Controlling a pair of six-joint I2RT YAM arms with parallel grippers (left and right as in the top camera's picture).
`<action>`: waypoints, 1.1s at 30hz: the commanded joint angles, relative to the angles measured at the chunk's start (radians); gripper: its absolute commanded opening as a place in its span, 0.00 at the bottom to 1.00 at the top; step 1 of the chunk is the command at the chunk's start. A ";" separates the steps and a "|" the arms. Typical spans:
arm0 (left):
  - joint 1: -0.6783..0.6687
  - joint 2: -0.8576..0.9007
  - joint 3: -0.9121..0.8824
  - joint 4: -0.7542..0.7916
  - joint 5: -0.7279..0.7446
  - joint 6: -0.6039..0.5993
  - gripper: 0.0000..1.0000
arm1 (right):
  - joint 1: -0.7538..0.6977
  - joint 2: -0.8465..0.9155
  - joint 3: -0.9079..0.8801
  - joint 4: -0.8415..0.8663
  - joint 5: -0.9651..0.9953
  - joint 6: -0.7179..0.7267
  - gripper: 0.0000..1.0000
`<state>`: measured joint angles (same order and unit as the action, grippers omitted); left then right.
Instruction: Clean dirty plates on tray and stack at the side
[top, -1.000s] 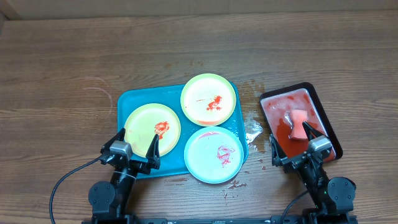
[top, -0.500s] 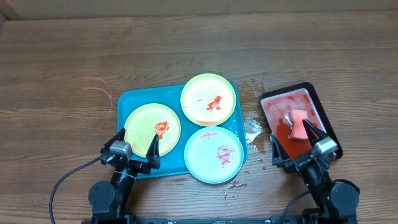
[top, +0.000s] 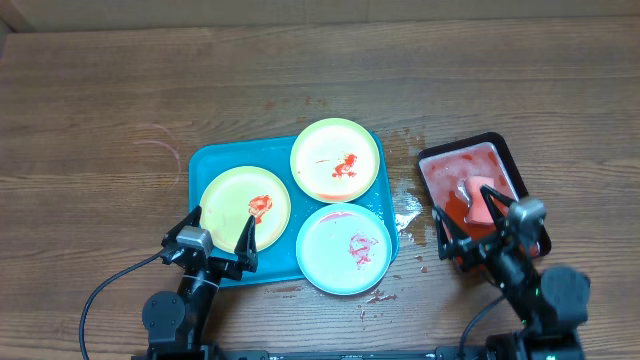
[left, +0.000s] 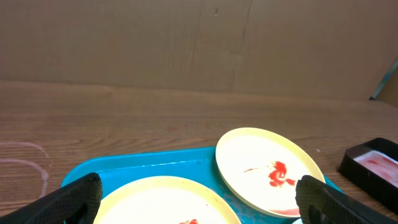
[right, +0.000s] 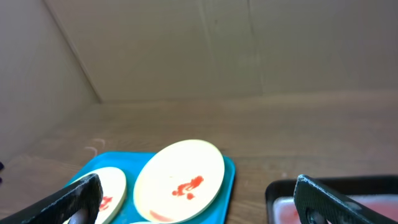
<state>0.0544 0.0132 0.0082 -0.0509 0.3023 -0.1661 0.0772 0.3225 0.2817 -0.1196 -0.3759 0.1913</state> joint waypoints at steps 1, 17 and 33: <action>0.006 -0.009 -0.003 0.000 -0.006 -0.014 1.00 | -0.006 0.146 0.146 -0.058 -0.028 0.084 1.00; 0.006 -0.009 -0.003 0.000 -0.006 -0.014 0.99 | -0.006 0.977 0.818 -1.017 0.016 0.123 1.00; 0.006 -0.009 -0.003 0.000 -0.006 -0.014 1.00 | -0.006 1.192 0.818 -1.038 0.043 0.123 1.00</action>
<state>0.0544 0.0132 0.0082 -0.0517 0.3023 -0.1665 0.0772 1.5177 1.0775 -1.1660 -0.3435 0.3141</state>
